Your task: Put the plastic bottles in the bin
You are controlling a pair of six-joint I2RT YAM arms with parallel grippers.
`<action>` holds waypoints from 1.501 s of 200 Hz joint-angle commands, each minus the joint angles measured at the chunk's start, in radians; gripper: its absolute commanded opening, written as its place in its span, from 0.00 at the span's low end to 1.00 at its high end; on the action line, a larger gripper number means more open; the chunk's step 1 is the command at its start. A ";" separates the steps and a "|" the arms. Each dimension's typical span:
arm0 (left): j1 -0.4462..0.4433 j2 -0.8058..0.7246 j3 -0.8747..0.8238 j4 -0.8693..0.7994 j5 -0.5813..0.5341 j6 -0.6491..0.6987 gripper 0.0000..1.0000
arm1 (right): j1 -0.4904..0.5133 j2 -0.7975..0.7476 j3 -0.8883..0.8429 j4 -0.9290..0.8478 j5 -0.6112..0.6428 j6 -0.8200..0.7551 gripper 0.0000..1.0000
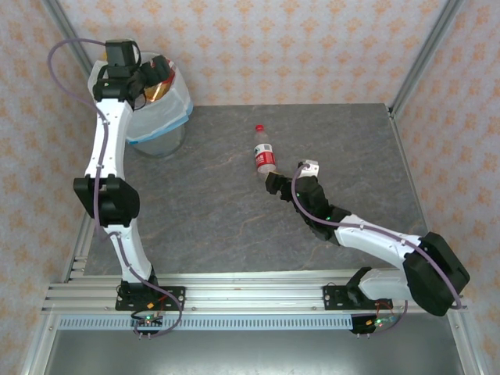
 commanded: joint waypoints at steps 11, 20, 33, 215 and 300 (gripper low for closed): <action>-0.045 0.112 0.097 -0.162 -0.134 0.201 0.98 | -0.005 0.002 0.037 -0.013 -0.001 -0.008 0.99; -0.045 0.149 0.147 -0.194 -0.187 0.187 0.97 | -0.004 0.003 0.039 -0.017 0.000 -0.009 0.99; -0.036 0.195 0.242 -0.256 -0.237 0.139 0.90 | -0.005 0.000 0.040 -0.022 0.000 -0.009 0.99; 0.023 -0.042 -0.002 -0.180 -0.325 -0.314 0.87 | -0.005 0.029 0.057 -0.037 -0.015 -0.037 0.99; -0.296 -0.357 -0.451 0.102 -0.398 -0.228 1.00 | -0.006 0.061 0.060 -0.024 0.049 -0.001 0.99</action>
